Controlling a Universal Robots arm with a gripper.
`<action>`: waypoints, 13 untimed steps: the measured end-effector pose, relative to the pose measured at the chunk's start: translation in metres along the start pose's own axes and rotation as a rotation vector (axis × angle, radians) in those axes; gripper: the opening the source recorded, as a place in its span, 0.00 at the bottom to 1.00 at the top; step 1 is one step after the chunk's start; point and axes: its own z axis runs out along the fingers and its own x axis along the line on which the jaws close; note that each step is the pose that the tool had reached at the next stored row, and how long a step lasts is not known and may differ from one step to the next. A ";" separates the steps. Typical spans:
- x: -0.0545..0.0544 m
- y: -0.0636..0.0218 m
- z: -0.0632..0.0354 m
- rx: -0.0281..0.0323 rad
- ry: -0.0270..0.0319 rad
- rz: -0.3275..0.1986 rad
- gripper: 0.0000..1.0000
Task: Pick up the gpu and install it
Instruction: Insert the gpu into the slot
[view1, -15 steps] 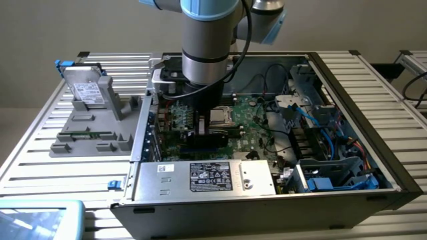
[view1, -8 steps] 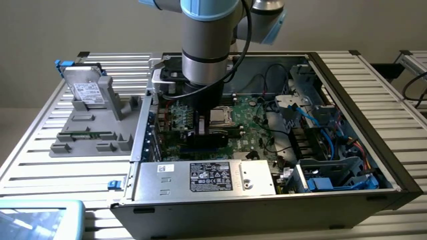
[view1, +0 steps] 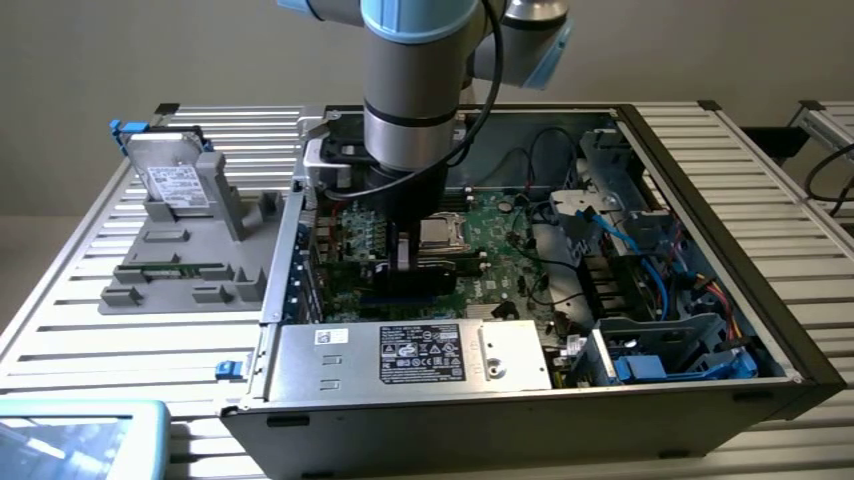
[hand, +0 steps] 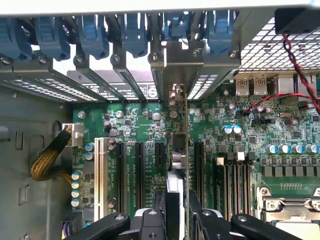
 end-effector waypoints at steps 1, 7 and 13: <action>0.000 0.0000 0.0000 0.0000 0.0000 0.000 0.28; 0.000 -0.0001 -0.0002 -0.0001 0.0005 -0.001 0.28; 0.001 -0.0001 -0.0001 0.0000 0.0006 -0.003 0.28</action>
